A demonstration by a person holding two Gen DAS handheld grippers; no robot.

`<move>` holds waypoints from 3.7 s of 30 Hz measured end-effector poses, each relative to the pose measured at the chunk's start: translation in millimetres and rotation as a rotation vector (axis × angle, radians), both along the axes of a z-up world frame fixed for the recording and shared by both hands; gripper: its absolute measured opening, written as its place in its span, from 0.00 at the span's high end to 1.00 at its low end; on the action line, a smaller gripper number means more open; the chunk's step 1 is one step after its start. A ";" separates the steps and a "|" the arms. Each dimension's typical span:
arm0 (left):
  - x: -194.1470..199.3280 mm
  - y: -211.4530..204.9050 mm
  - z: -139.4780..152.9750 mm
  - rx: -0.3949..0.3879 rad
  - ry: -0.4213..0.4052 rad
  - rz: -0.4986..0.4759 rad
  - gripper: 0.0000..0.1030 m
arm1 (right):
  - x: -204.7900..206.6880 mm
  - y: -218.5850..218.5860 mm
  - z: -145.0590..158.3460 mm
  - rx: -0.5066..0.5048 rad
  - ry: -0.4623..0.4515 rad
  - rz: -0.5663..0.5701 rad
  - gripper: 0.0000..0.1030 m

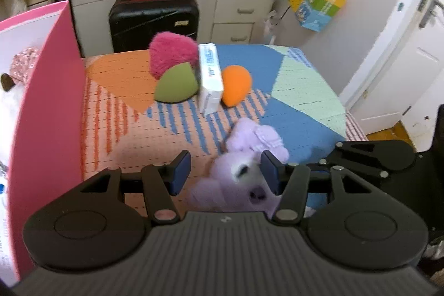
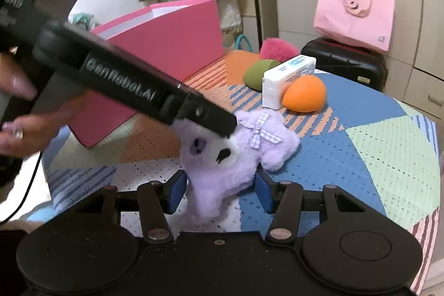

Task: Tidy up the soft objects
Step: 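Close both tools on the purple plush toy from either side, then lift the purple plush with both tools and carry it over the pink box, then lower the purple plush into the box and open both tools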

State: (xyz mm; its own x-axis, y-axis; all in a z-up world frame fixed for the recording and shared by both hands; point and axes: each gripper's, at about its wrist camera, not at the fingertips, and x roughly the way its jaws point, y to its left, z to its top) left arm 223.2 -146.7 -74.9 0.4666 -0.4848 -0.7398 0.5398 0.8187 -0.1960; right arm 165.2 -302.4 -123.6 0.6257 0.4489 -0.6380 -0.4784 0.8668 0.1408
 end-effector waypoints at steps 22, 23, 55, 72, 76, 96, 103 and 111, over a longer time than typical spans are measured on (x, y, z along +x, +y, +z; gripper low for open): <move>-51.2 3.5 -0.9 0.011 -0.065 -0.037 0.55 | -20.4 34.2 0.9 -0.042 -0.050 -0.144 0.43; -54.5 4.0 0.9 0.020 -0.057 -0.043 0.54 | -22.9 35.4 3.7 -0.041 -0.038 -0.135 0.43; -139.7 100.7 69.2 -0.032 0.160 -0.099 0.52 | -112.3 114.3 87.1 -0.175 0.011 0.140 0.43; -135.7 202.8 133.3 -0.142 0.027 -0.007 0.47 | -87.8 201.6 157.4 -0.182 -0.114 0.283 0.42; -122.2 217.4 135.3 -0.134 -0.049 0.035 0.47 | -62.9 217.0 158.2 -0.160 -0.138 0.279 0.41; 5.0 246.6 116.6 0.028 -0.157 0.173 0.52 | 83.2 262.4 121.5 -0.020 -0.079 0.306 0.40; 34.1 244.9 88.6 0.057 -0.084 0.181 0.52 | 109.1 275.5 95.5 -0.110 -0.046 0.306 0.41; 41.6 240.4 79.6 0.130 -0.125 0.226 0.54 | 126.3 278.2 85.0 -0.142 -0.016 0.318 0.40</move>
State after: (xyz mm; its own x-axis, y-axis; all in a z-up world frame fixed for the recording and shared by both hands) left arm 264.8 93.7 4.7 0.6433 -0.2627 -0.7191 0.3541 0.9349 -0.0249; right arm 291.5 -24.2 -38.6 0.4794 0.5305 -0.6991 -0.7286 0.6846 0.0198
